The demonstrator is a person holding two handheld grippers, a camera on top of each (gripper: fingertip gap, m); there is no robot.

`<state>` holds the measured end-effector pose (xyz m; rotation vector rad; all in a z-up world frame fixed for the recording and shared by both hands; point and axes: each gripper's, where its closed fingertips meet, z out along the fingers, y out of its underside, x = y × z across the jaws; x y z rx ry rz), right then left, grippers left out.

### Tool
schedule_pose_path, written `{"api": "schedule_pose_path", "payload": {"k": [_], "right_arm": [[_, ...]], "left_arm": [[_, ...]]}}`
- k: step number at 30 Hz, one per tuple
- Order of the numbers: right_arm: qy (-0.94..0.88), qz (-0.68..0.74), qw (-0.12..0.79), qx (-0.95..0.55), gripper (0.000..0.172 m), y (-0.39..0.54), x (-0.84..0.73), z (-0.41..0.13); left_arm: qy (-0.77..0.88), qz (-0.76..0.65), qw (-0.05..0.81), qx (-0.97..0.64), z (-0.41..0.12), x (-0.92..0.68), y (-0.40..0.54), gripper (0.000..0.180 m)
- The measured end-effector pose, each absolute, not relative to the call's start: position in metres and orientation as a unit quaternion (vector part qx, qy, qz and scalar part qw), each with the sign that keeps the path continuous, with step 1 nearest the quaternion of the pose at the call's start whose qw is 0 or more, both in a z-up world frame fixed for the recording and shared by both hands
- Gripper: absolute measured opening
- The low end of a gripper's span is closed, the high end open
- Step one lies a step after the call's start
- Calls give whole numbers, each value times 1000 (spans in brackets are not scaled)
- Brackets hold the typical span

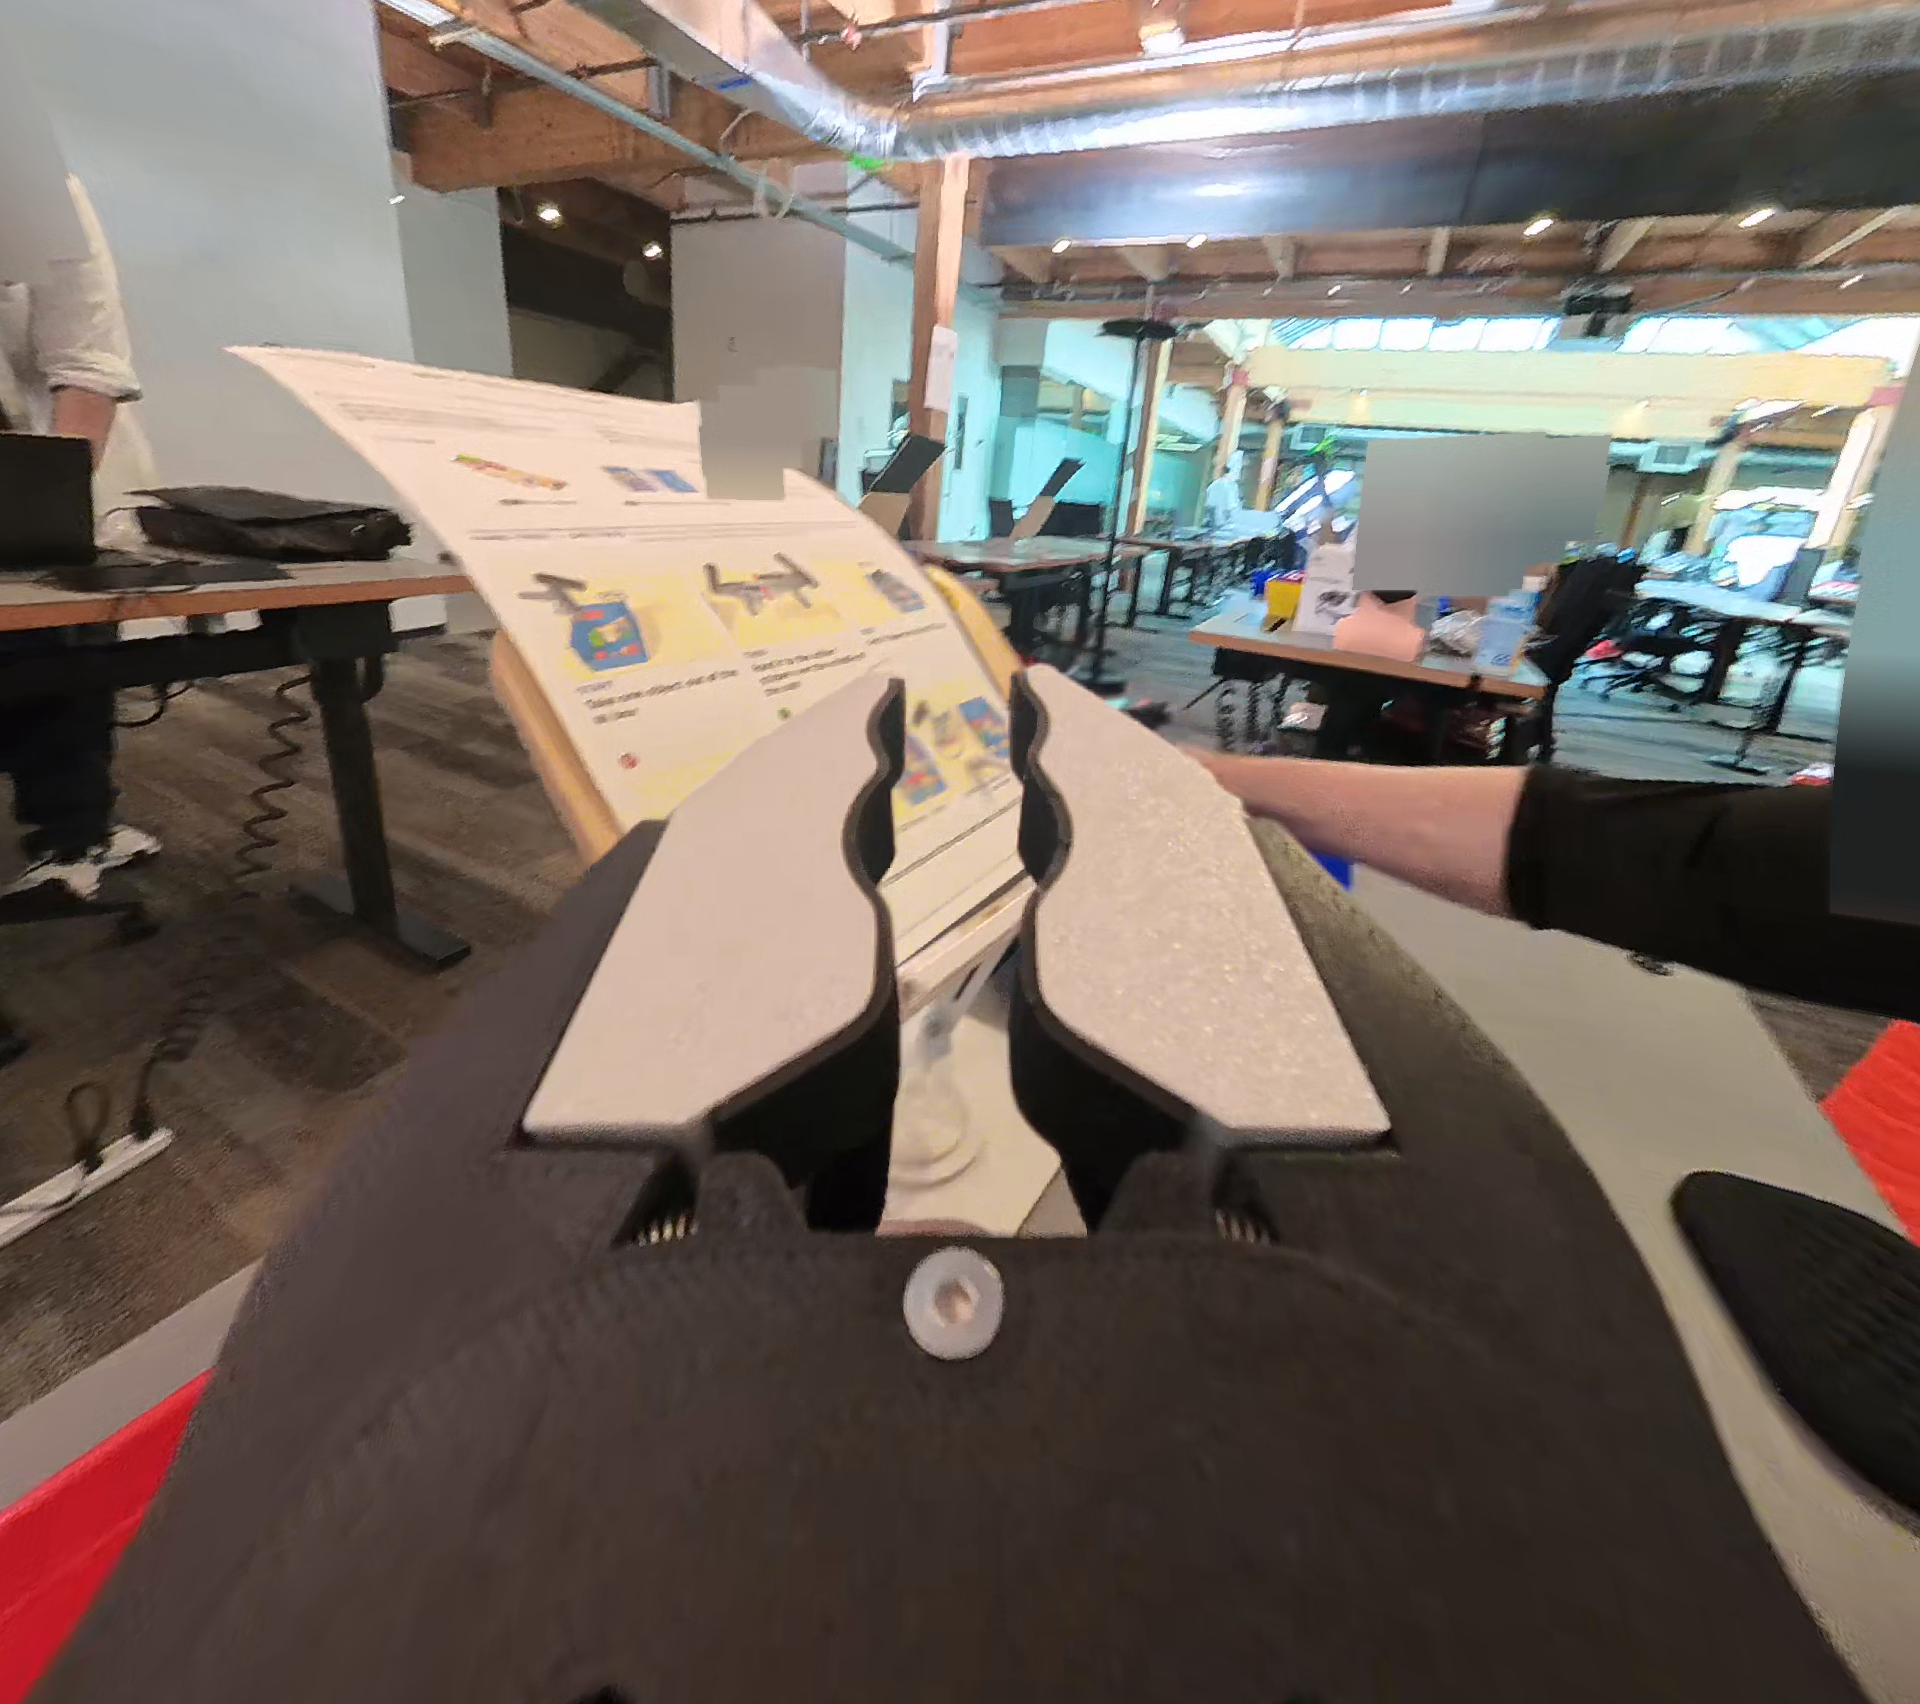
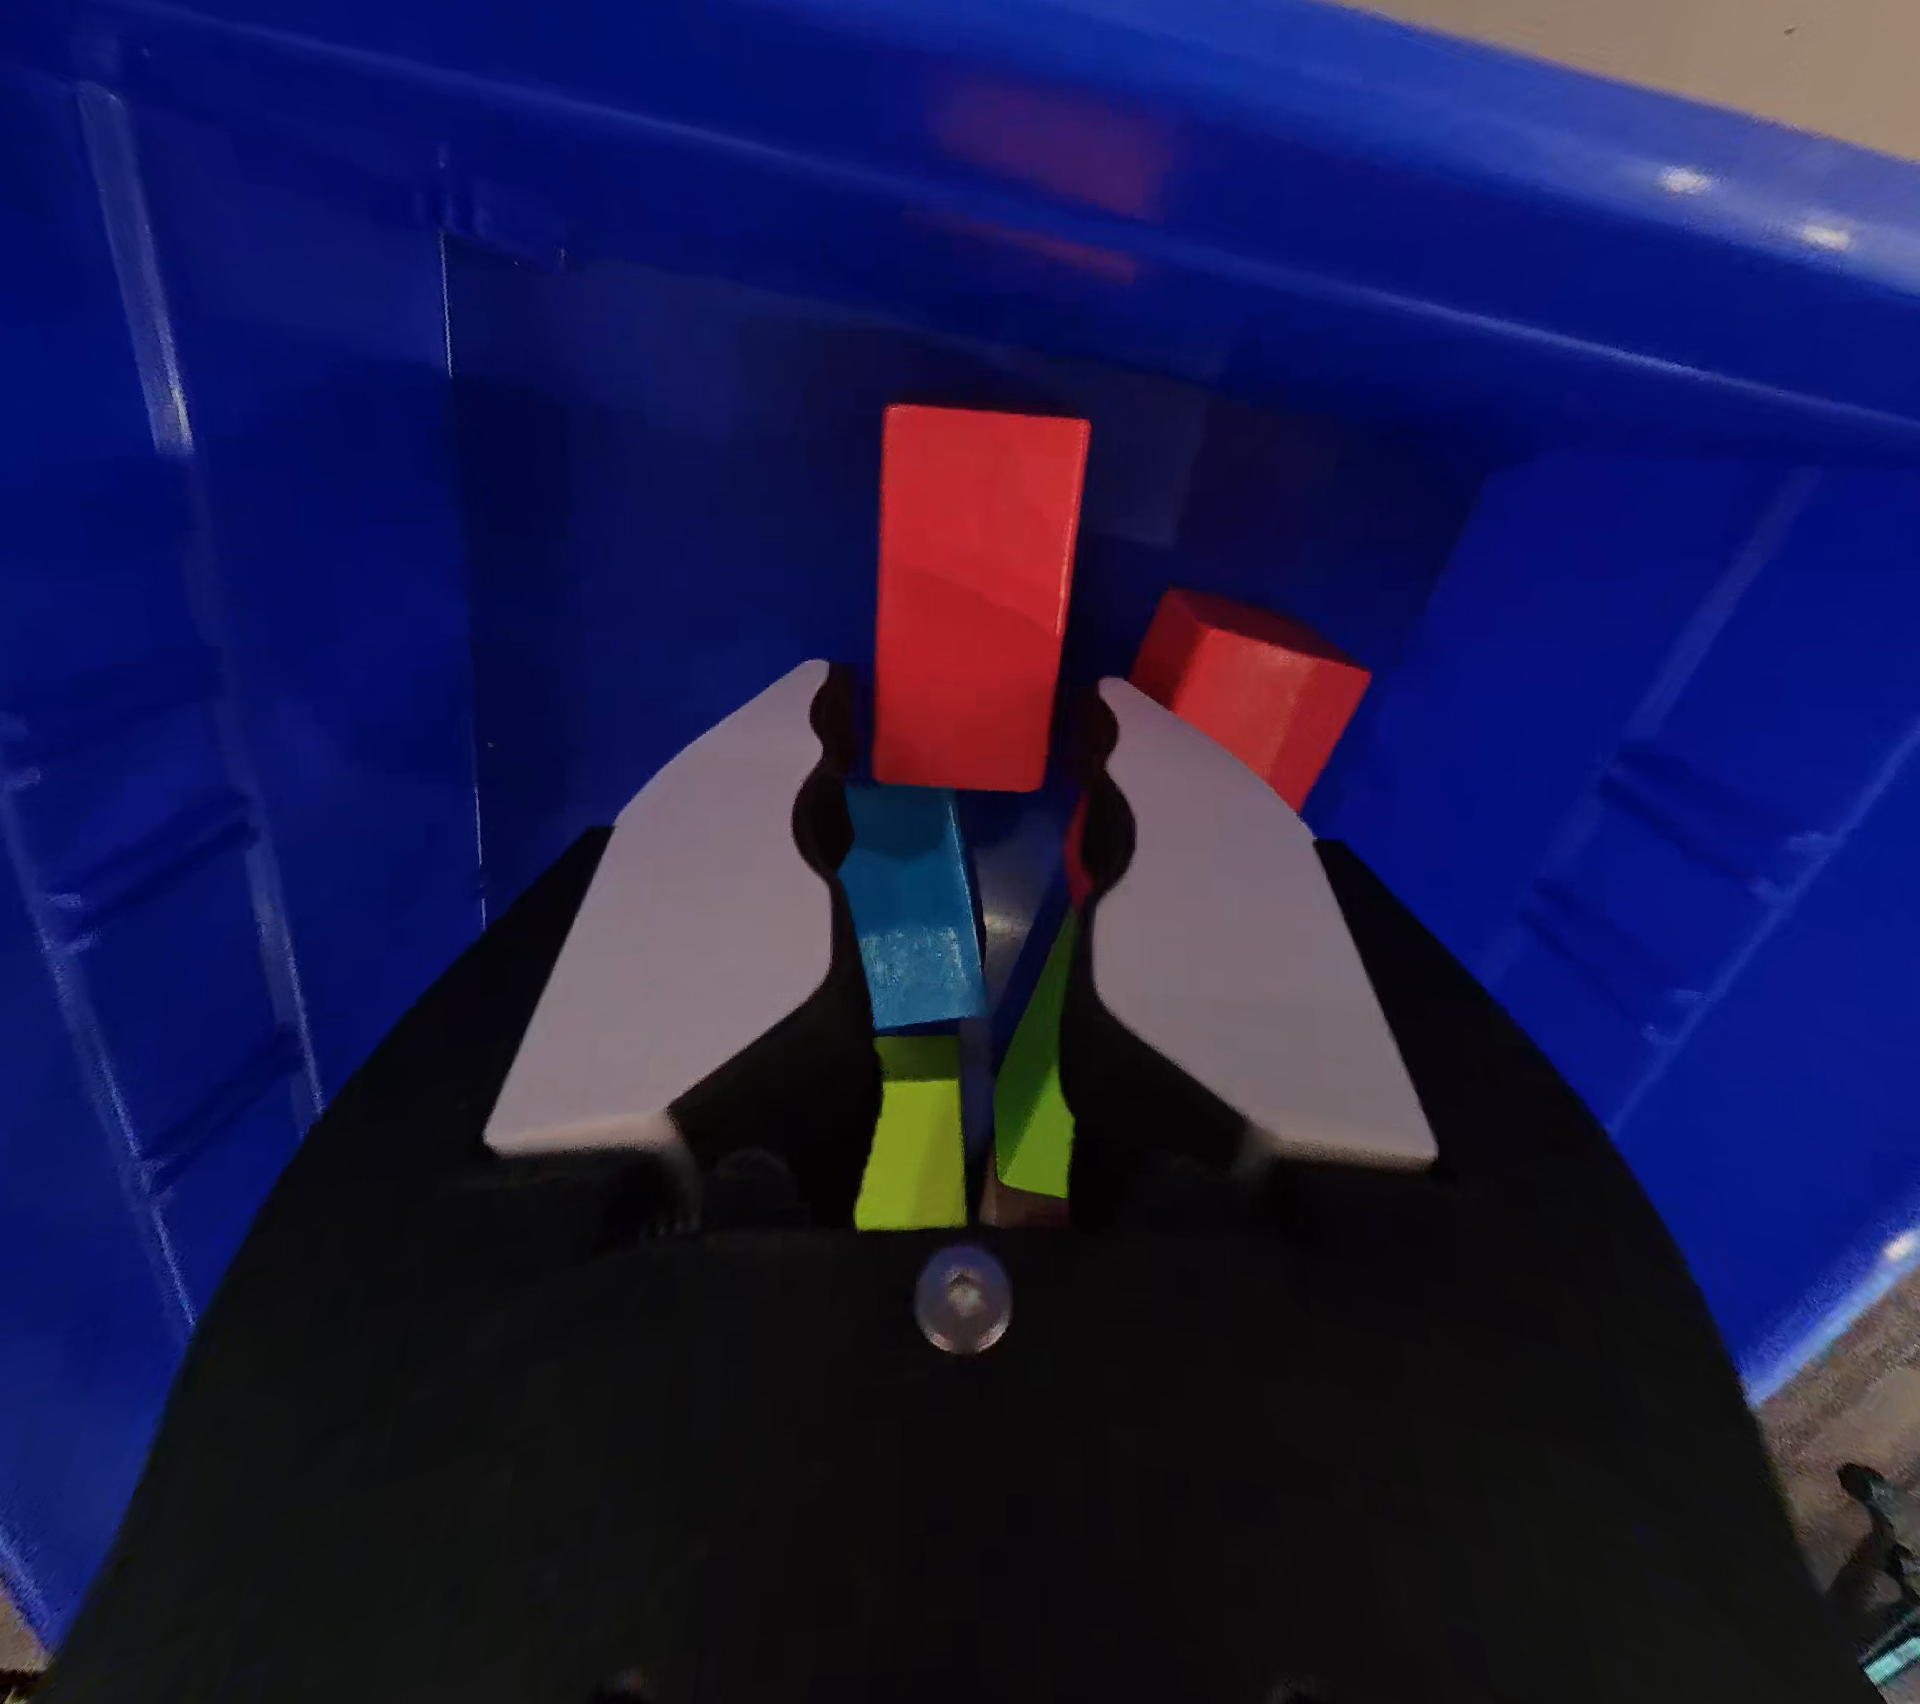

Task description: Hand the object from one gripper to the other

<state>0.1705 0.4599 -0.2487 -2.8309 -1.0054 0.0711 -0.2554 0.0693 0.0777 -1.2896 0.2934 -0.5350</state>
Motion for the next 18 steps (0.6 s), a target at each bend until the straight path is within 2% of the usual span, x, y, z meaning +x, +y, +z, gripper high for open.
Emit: {"api": "schedule_pose_path", "payload": {"k": [3,8,14,18], "right_arm": [[-337,32,83,-937,54,456,171,-238],[-356,50,137,-923,59,441,169,-208],[-396,65,197,-894,55,406,166,-171],[-433,60,216,-873,53,381,162,-155]], "left_arm": [[115,-191,735,-641,55,-279,83,24],[69,-85,659,-744,-10,-329,114,32],[97,60,431,-895,-138,-375,142,42],[171,93,339,-920,-189,-381,149,55]]}}
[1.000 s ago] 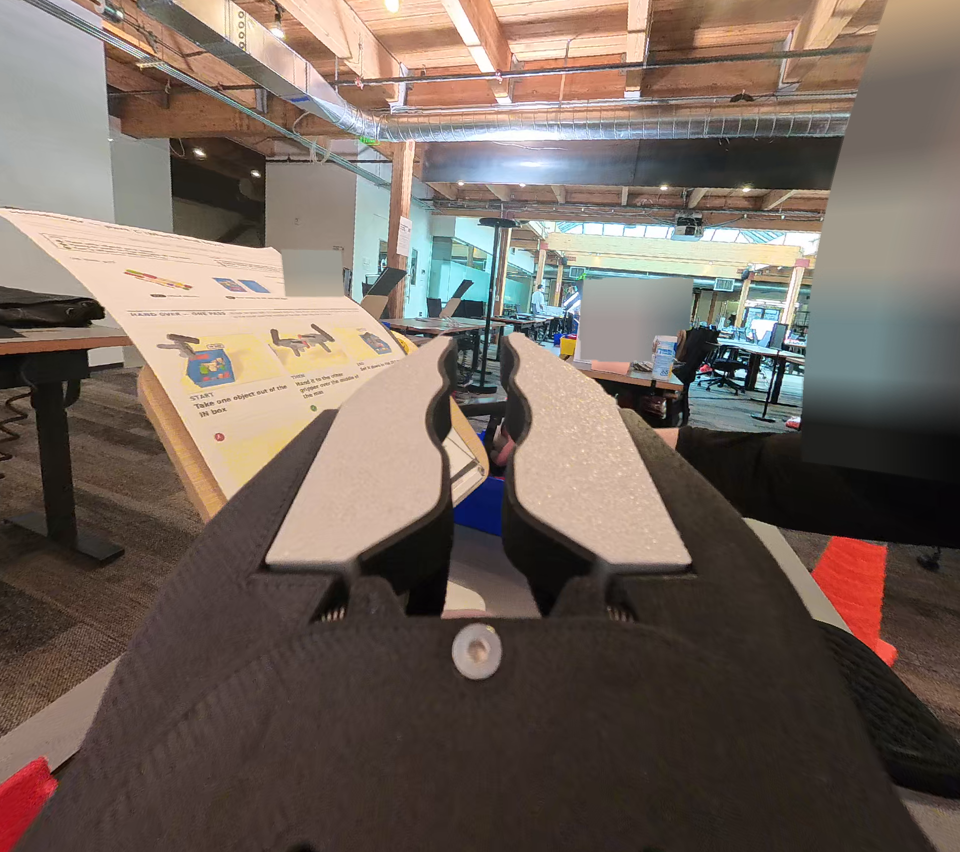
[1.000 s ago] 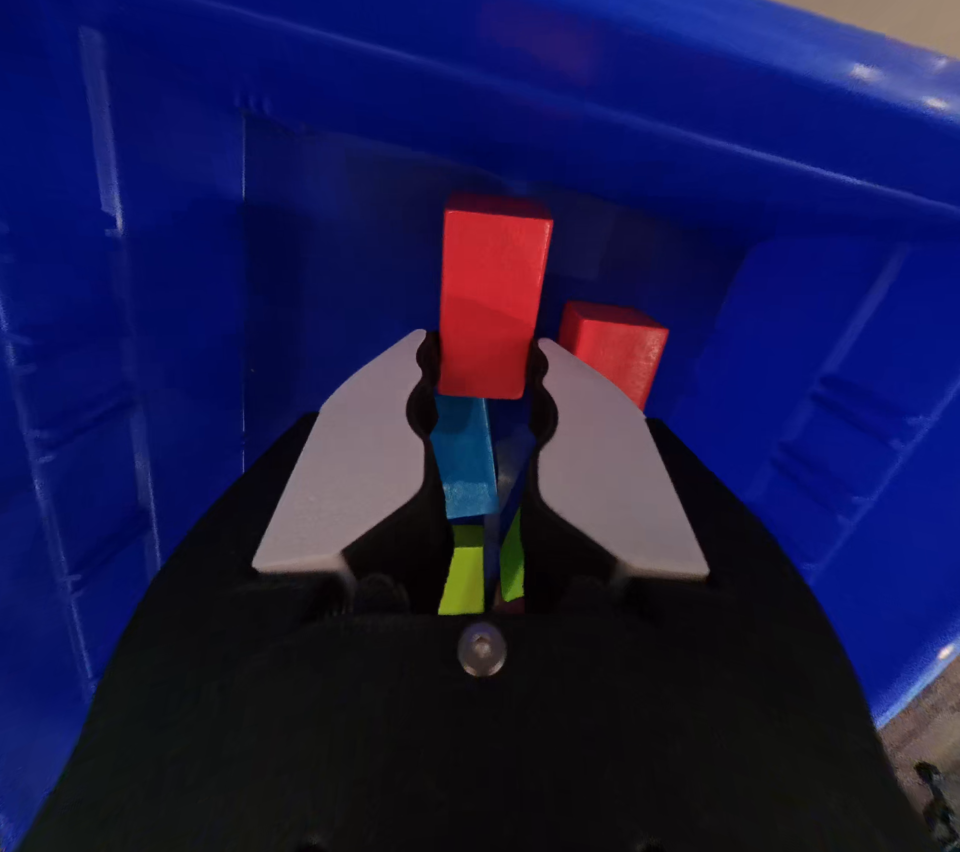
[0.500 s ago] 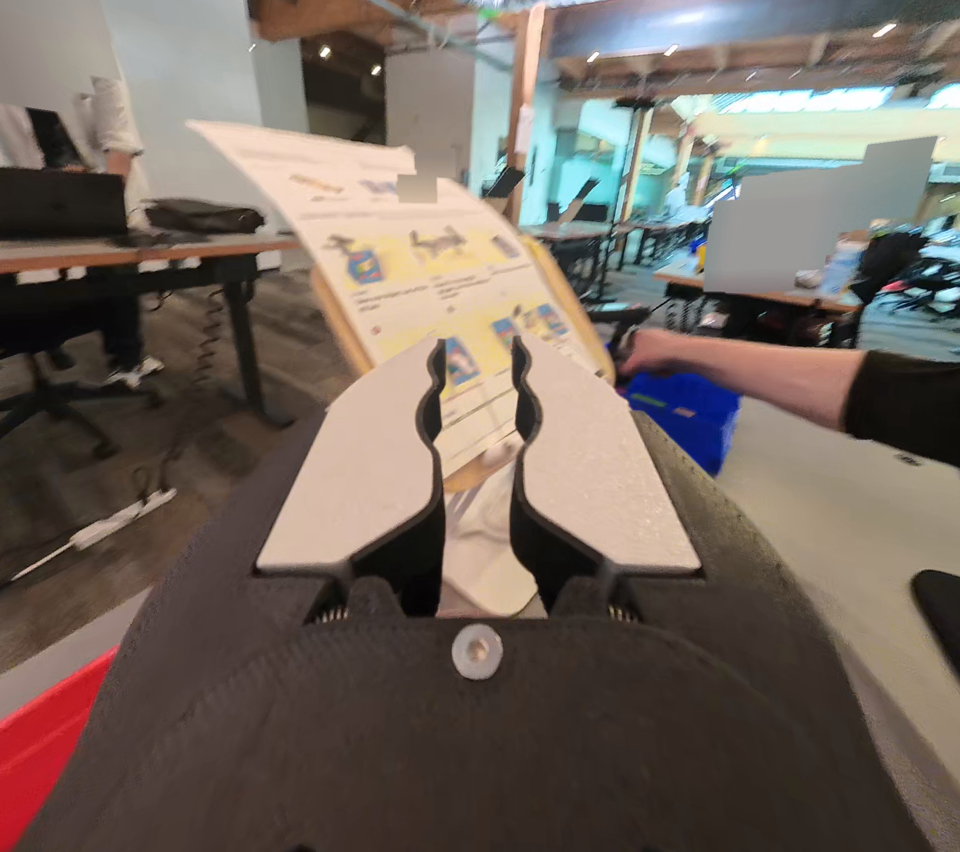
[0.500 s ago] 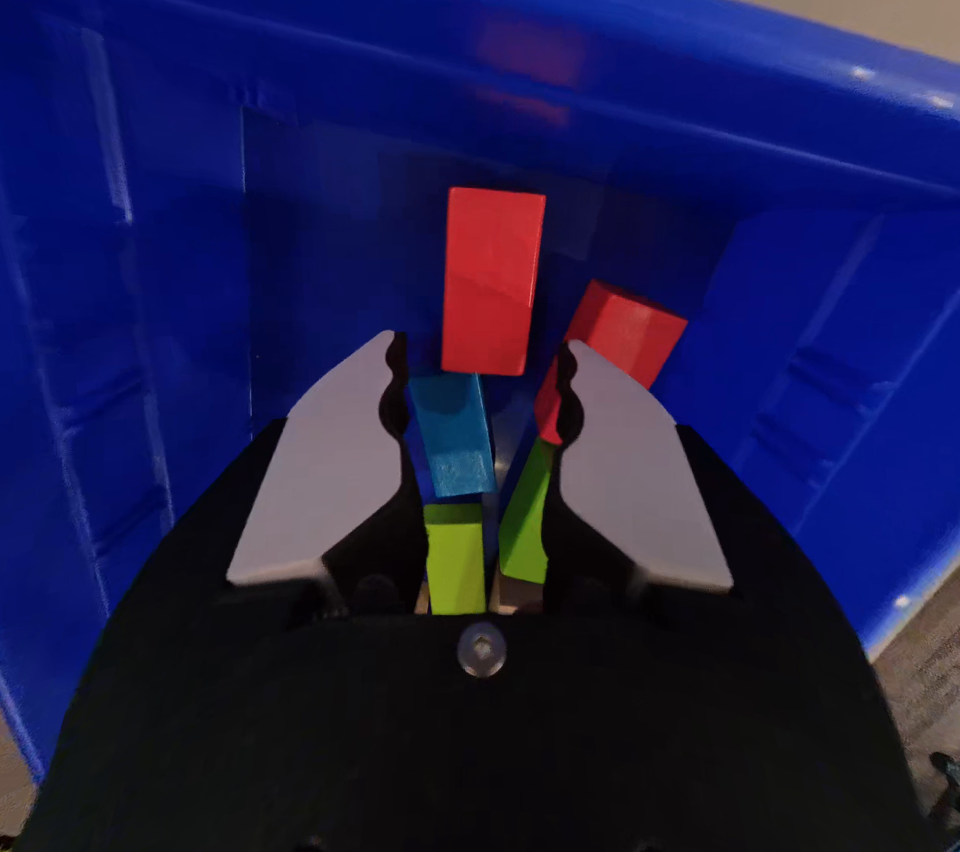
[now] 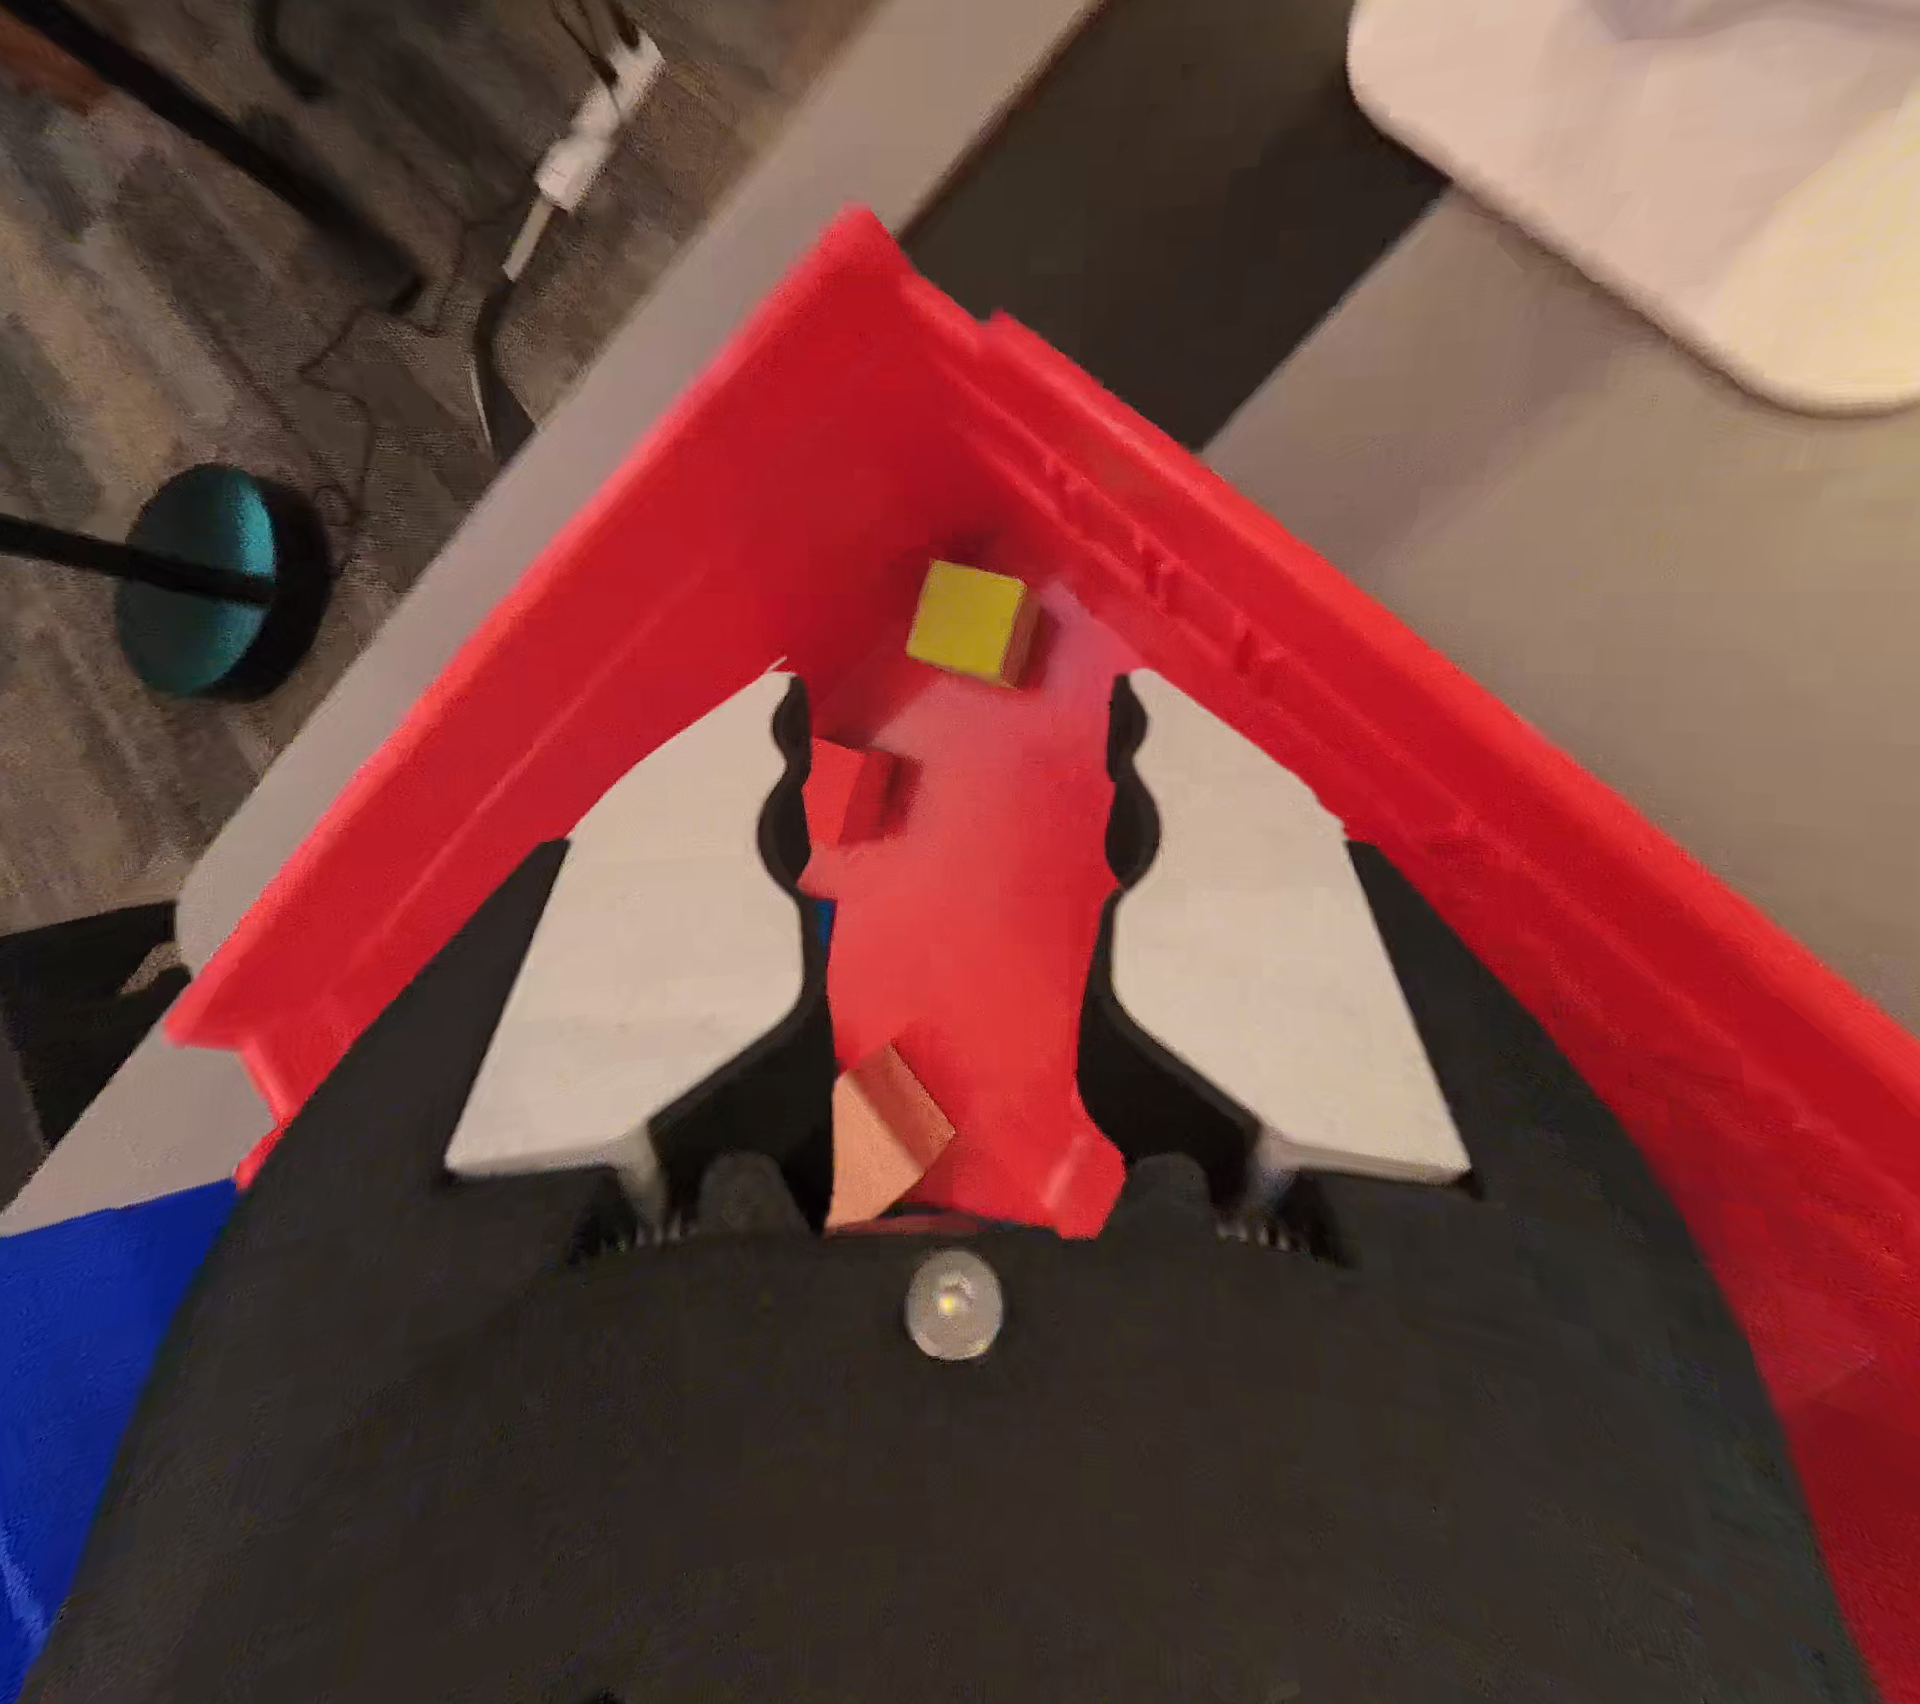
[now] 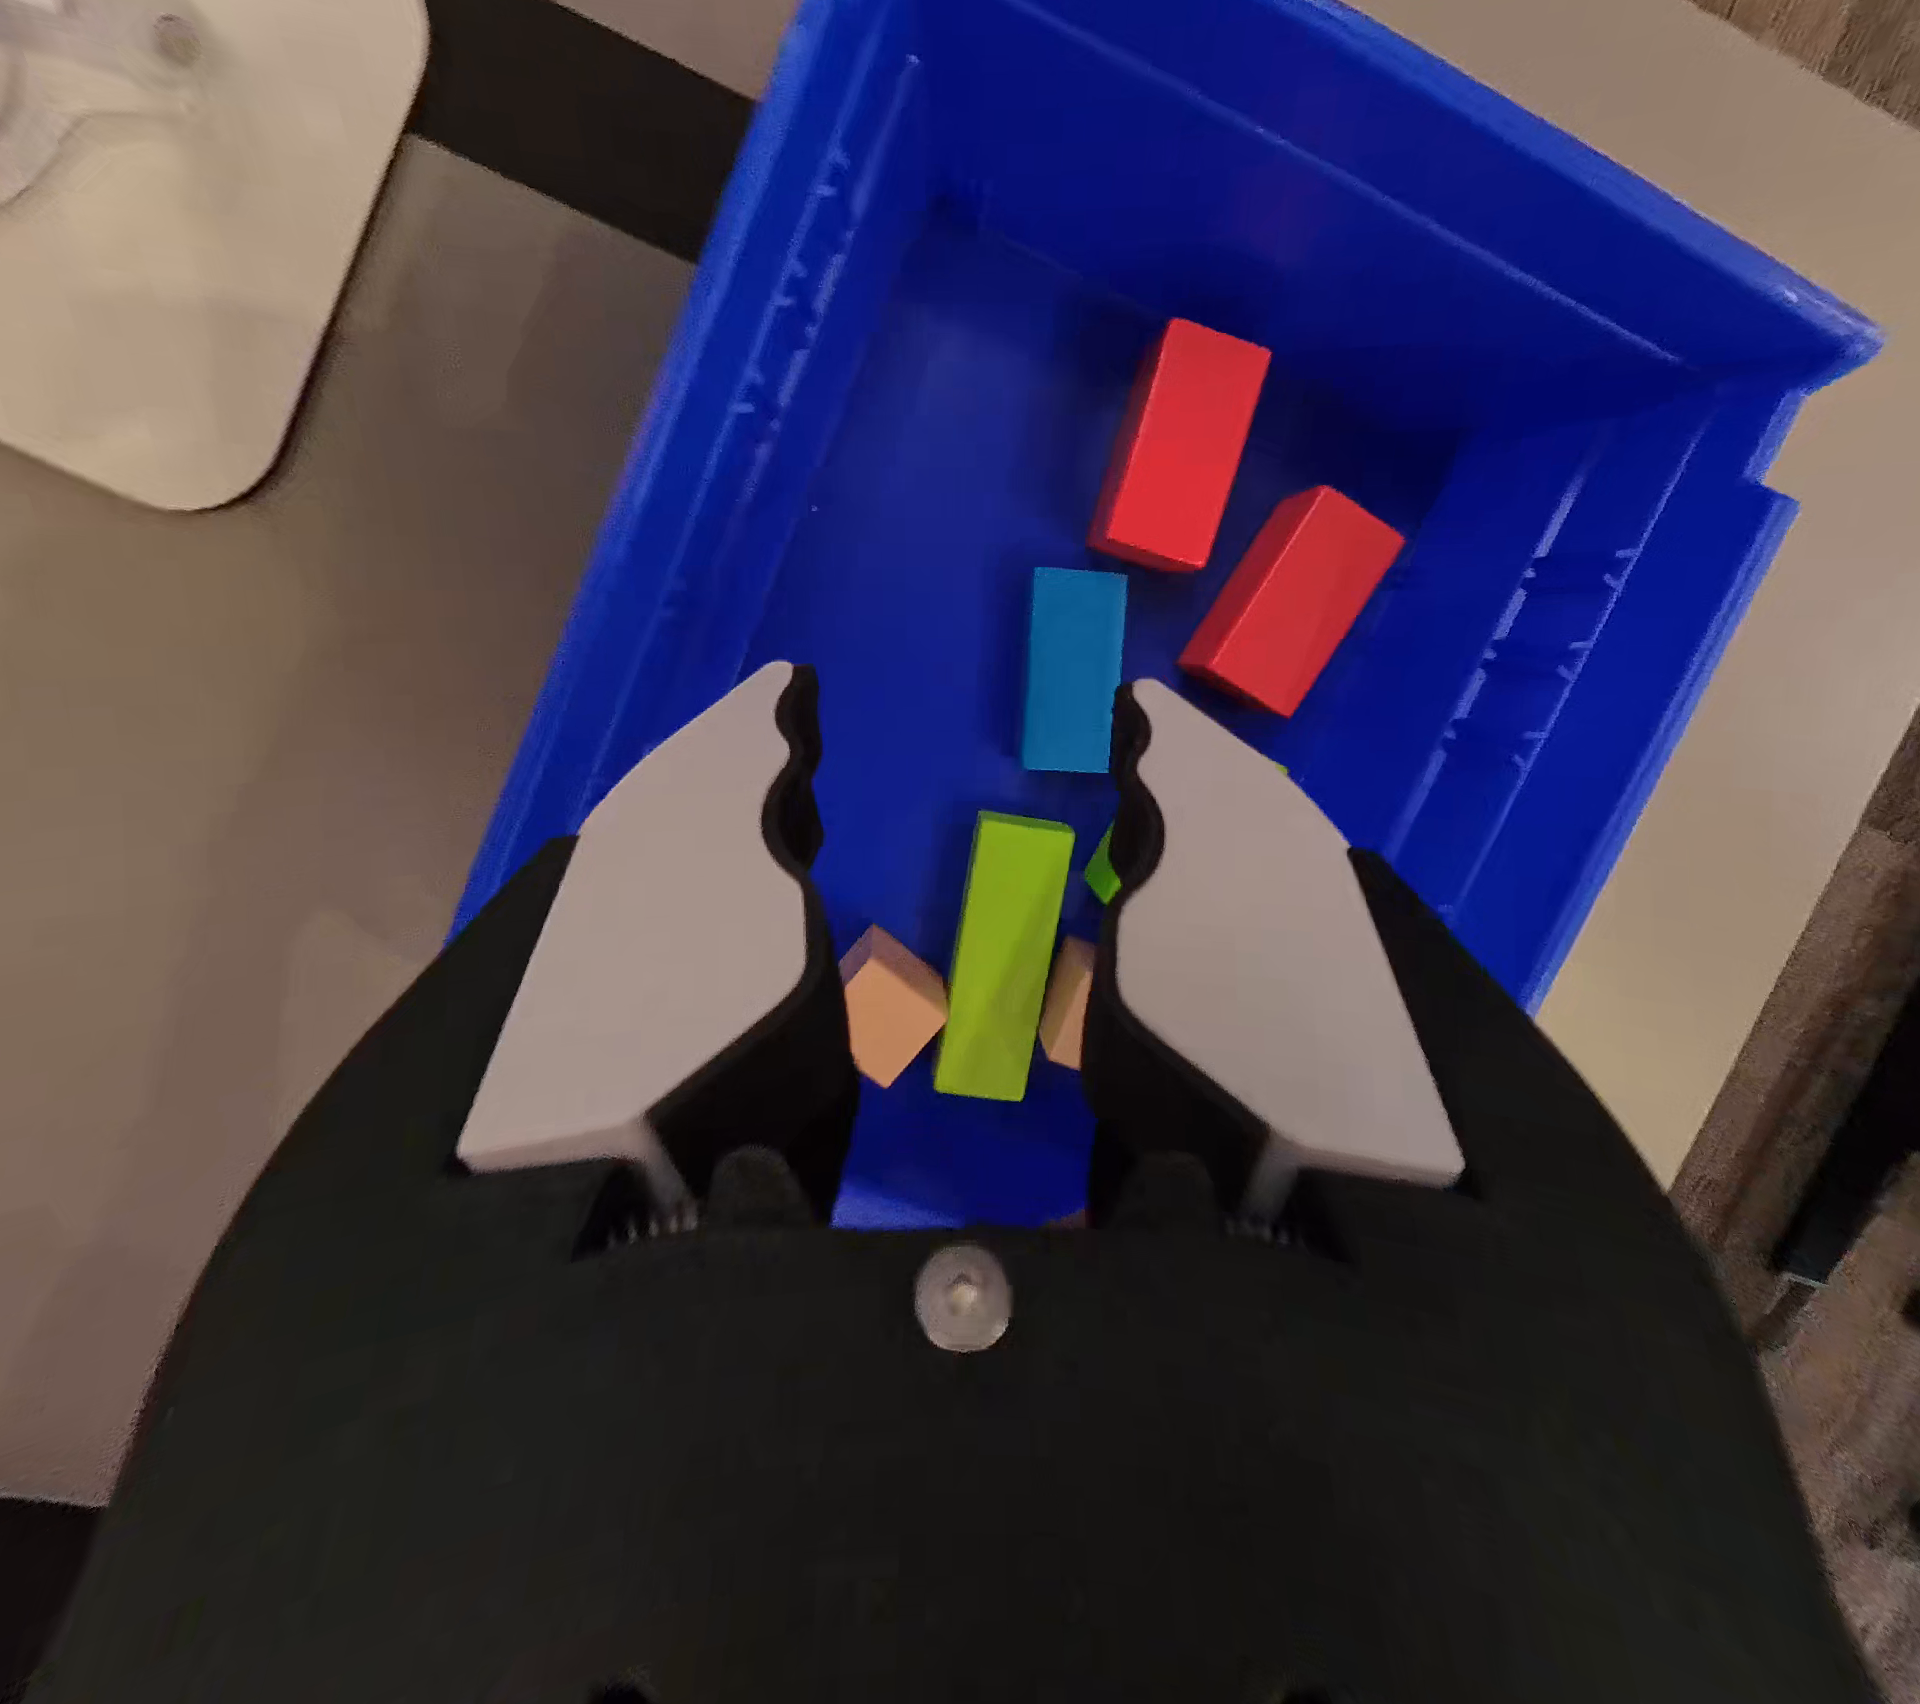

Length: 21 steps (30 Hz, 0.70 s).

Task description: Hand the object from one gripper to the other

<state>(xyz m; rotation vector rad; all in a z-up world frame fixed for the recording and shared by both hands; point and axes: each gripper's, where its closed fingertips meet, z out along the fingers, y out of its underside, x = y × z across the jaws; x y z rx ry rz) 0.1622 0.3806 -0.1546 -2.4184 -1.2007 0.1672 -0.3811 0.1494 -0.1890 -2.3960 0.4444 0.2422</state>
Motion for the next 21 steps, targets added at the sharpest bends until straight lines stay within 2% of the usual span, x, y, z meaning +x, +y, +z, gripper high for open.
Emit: {"api": "schedule_pose_path", "payload": {"k": [1,3,10,13,17,21], "right_arm": [[-442,61,221,-867,53,374,160,-150],[-458,56,228,-857,53,364,157,-142],[-492,47,249,-833,50,339,147,-120],[-502,39,260,-824,49,333,142,-112],[-513,51,286,-808,46,320,127,-95],[-560,101,348,-745,44,281,82,-55]], "left_arm": [[190,104,311,-925,-200,-383,150,56],[214,108,307,-921,-212,-383,159,55],[204,105,216,-949,-260,-396,167,50],[189,83,230,-951,-261,-393,173,32],[177,85,244,-950,-256,-394,174,28],[149,49,327,-932,-211,-388,170,27]]}}
